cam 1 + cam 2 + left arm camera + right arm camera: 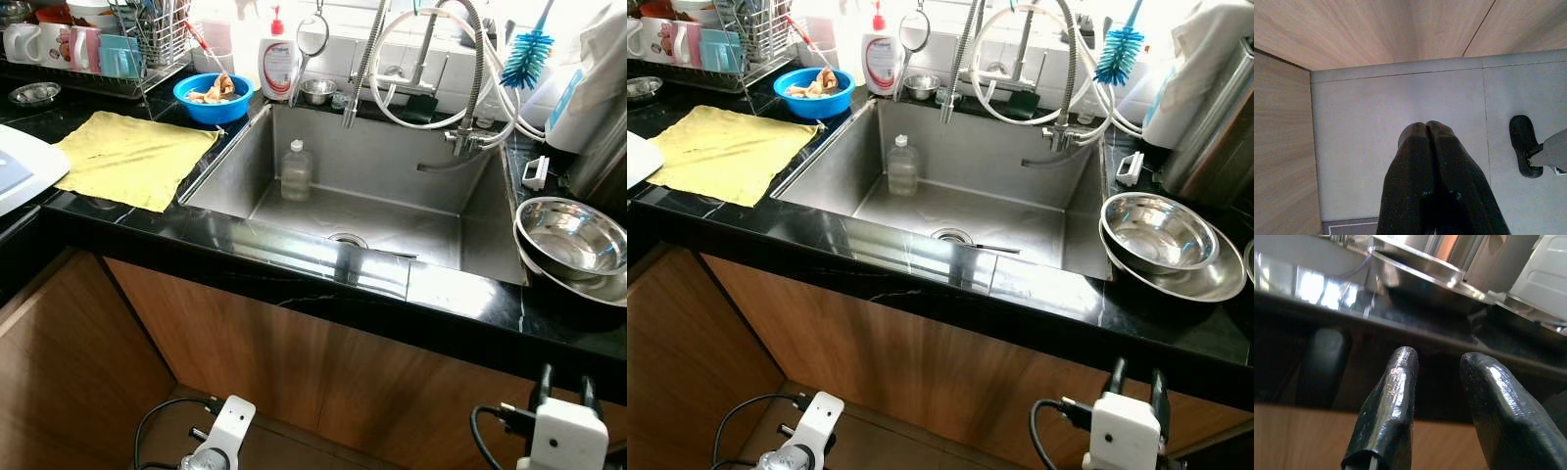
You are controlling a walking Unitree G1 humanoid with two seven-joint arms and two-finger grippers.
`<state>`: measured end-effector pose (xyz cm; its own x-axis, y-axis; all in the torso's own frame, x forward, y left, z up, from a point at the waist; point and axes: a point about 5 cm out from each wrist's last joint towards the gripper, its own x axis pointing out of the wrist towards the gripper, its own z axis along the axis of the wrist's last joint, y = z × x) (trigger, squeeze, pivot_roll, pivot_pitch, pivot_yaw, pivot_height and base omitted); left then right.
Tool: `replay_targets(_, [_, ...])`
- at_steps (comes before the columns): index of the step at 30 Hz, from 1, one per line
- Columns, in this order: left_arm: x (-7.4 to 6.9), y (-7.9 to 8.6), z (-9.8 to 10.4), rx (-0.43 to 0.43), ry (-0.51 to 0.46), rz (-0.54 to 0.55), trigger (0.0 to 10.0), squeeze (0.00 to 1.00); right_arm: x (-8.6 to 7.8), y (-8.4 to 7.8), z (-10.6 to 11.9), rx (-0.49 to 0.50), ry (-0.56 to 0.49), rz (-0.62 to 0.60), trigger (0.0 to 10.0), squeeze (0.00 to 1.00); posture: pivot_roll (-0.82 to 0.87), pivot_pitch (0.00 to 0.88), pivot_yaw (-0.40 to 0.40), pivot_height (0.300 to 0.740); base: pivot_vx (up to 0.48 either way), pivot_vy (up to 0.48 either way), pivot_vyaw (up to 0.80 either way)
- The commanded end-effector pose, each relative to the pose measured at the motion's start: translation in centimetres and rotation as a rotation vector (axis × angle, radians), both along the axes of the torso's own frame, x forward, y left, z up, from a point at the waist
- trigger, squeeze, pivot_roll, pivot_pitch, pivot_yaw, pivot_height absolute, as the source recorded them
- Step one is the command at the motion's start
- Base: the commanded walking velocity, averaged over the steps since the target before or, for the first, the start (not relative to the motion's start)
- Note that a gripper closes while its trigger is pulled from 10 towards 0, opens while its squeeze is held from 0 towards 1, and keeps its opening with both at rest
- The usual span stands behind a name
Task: Kitchen organization
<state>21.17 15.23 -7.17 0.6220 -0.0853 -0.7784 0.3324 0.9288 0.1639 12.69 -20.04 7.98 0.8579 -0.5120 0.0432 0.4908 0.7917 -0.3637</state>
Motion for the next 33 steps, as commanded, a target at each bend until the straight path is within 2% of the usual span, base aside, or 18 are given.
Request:
replay_targets(1, [-0.3,0.0,-0.2,0.0,0.0,0.008,10.0,0.0,-0.2,-0.1,-0.6,0.004,0.019,-0.002,10.0,0.0,0.0,0.03,-0.051,0.74,0.0,0.0,0.0])
replay_targets(4, [-0.3,0.0,-0.2,0.003,-0.003,0.007,10.0,0.0,-0.3,-0.4,-2.8,0.082,0.11,-0.007,10.0,0.0,0.0,0.029,-0.051,0.74,0.0,0.0,0.0])
replay_targets(5, [-0.4,0.0,-0.2,0.005,-0.004,0.006,10.0,0.0,0.0,-0.4,-5.0,0.224,0.18,0.012,10.0,0.0,0.0,0.023,-0.048,0.74,0.0,0.0,0.0])
replay_targets(6, [-0.4,0.0,-0.2,0.006,-0.004,0.005,10.0,0.0,0.1,-0.4,-6.1,0.26,0.235,0.016,10.0,0.0,0.0,0.012,-0.048,0.74,0.0,0.0,0.0])
replay_targets(7, [-0.4,0.0,-0.2,0.006,-0.004,0.005,10.0,0.0,0.1,-0.4,-6.1,0.26,0.235,0.016,10.0,0.0,0.0,0.012,-0.048,0.74,0.0,0.0,0.0])
replay_targets(8, [-0.4,-0.1,-0.2,0.008,-0.005,0.003,10.0,0.0,0.3,-0.8,-8.6,0.348,0.354,-0.014,10.0,0.0,-0.01,0.009,-0.047,0.74,0.0,0.0,0.0])
replay_targets(9, [-0.4,0.0,-0.2,0.011,-0.007,0.004,10.0,0.0,0.4,-1.2,-10.0,0.402,0.41,-0.052,10.0,0.0,-0.01,0.005,-0.047,0.74,0.0,0.0,0.0])
replay_targets(10, [-0.4,0.0,-0.2,0.011,-0.007,0.004,10.0,0.0,0.4,-1.2,-10.0,0.402,0.41,-0.052,10.0,0.0,-0.01,0.005,-0.047,0.74,0.0,0.0,0.0])
replay_targets(11, [-0.4,0.0,-0.2,0.012,-0.008,0.006,10.0,0.0,0.5,-1.5,-11.1,0.468,0.453,-0.088,10.0,0.0,-0.01,0.001,-0.045,0.74,0.0,0.0,0.0])
replay_targets(12, [-0.4,0.0,-0.2,0.013,-0.009,0.005,10.0,0.0,0.8,-1.5,-12.7,0.602,0.503,-0.116,10.0,0.0,-0.01,0.001,-0.045,0.74,0.0,0.0,0.0])
replay_targets(13, [-0.4,0.0,-0.2,0.014,-0.009,0.004,10.0,0.0,1.0,-1.4,-13.1,0.64,0.513,-0.118,10.0,0.0,-0.01,0.004,-0.041,0.74,0.0,0.0,0.0])
replay_targets(18, [-0.3,0.0,-0.2,0.014,-0.011,0.011,10.0,0.0,1.7,-0.5,-14.7,0.656,0.579,-0.062,10.0,0.0,0.0,0.022,-0.037,0.74,0.0,0.0,0.0])
replay_targets(22, [-0.3,0.1,-0.1,0.023,-0.005,0.006,10.0,0.0,1.7,-0.2,-16.4,0.742,0.639,-0.077,10.0,0.0,-0.01,0.032,-0.028,0.74,0.0,0.0,0.0])
replay_targets(25, [-0.3,0.3,-0.2,0.052,-0.004,0.003,10.0,0.0,0.7,0.5,-17.6,0.784,0.728,-0.069,10.0,0.0,-0.01,0.037,-0.025,0.74,0.0,0.0,0.0])
replay_targets(28, [-0.3,0.3,-0.2,0.052,0.0,0.002,10.0,0.0,0.0,0.7,-18.1,0.798,0.767,-0.095,10.0,0.0,0.0,0.043,-0.027,0.74,0.0,0.0,0.0])
replay_targets(33, [-0.4,0.3,-0.2,0.047,0.002,0.013,10.0,0.0,0.8,0.8,-17.9,0.822,0.706,-0.09,10.0,0.0,0.0,0.044,-0.028,0.74,0.0,0.0,0.0])
